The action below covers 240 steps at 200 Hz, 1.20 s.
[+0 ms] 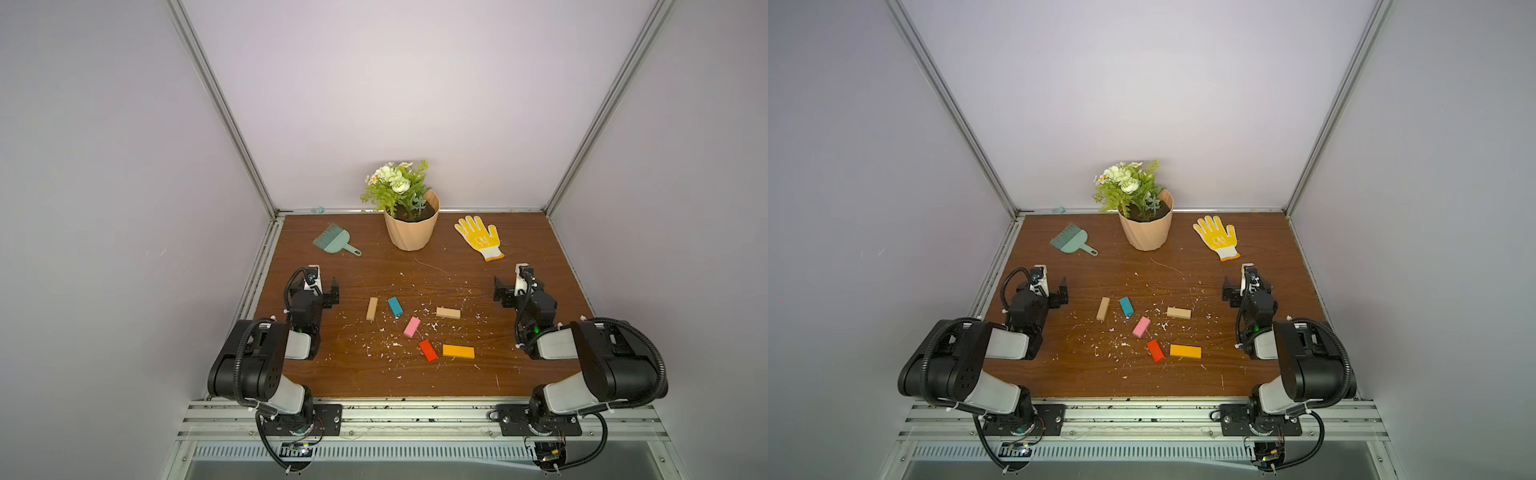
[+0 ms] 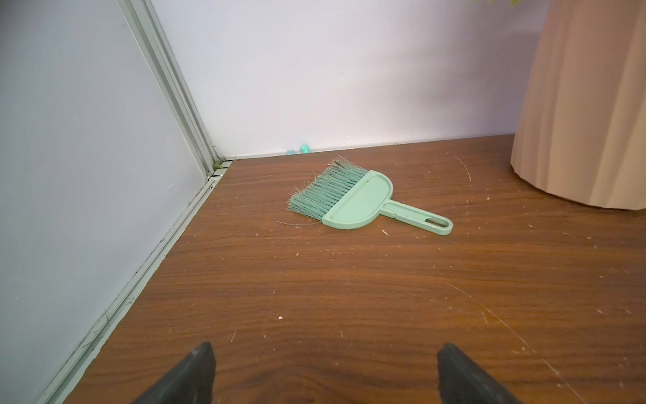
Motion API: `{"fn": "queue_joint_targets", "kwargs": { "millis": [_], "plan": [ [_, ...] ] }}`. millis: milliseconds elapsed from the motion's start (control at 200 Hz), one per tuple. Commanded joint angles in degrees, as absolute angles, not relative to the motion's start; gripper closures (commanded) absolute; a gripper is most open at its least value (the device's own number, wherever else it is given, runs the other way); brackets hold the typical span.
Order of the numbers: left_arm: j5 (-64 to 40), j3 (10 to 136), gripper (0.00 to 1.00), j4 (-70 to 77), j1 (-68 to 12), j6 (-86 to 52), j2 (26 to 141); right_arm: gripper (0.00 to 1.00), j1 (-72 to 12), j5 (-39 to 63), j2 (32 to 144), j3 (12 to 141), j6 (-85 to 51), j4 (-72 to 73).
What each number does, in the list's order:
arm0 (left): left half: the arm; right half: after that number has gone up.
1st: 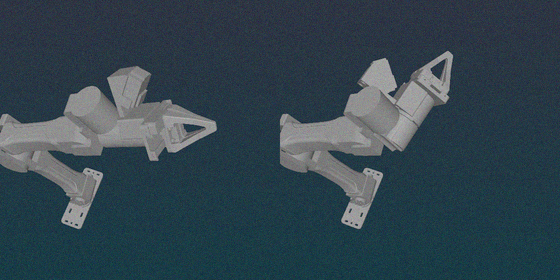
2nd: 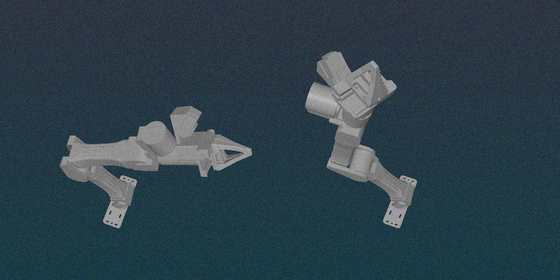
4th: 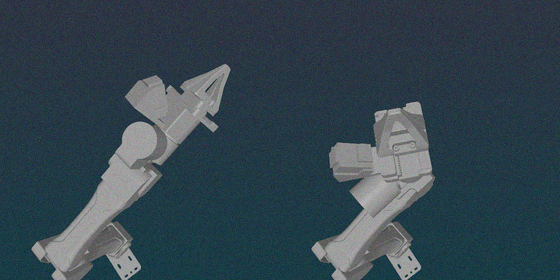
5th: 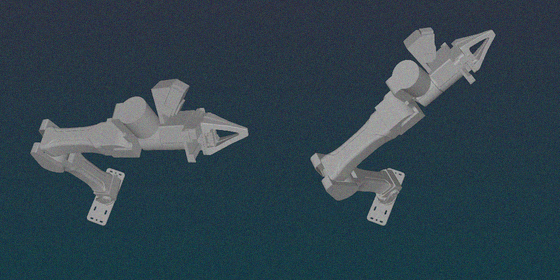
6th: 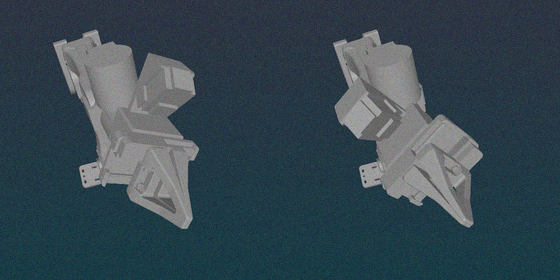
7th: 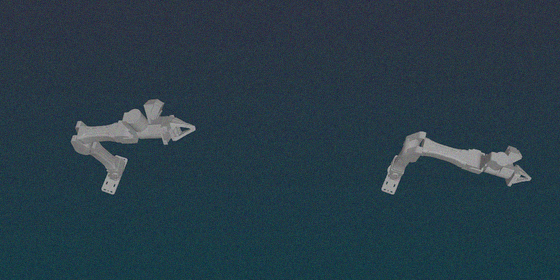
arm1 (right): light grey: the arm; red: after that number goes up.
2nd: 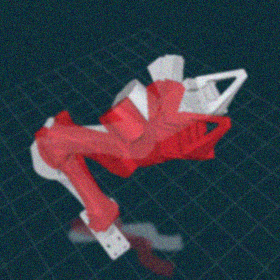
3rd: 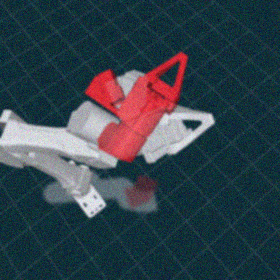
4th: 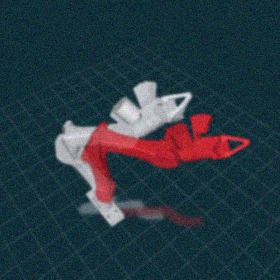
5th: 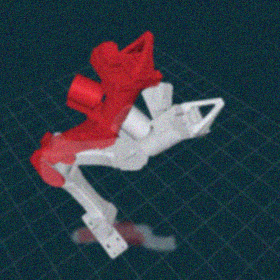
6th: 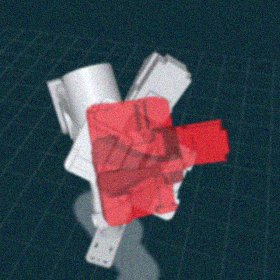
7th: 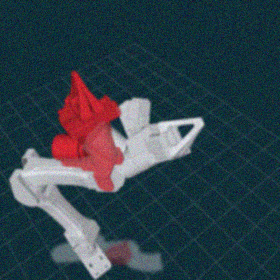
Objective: Assemble the letter t with building blocks
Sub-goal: Move the building block to the center of the board.
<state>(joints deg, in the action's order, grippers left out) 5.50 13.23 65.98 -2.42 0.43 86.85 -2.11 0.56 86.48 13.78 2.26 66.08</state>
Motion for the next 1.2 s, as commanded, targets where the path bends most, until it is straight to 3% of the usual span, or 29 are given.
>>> {"fn": "queue_joint_targets", "kwargs": {
  "millis": [0, 1041, 1101, 1196],
  "plan": [
    [5.03, 14.25, 0.0, 66.28, -1.49, 0.07, 86.34, 0.0, -1.88, 1.75, 86.27, 14.47, 2.64, 67.98],
    [8.18, 15.57, 0.0, 63.6, -1.51, -1.36, 85.4, 0.01, -1.83, -1.34, 86.39, 15.29, 1.07, 66.78],
    [7.82, 18.64, 0.0, 58.16, -1.5, -1.18, 83.58, 0.02, -1.83, -3.6, 85.43, 15.75, 0.49, 65.5],
    [9.21, 27.14, 0.0, 41.87, -1.71, -0.86, 79.14, 0.01, -1.85, -9.31, 80.61, 22.02, -2.05, 50.66]
  ]
}}
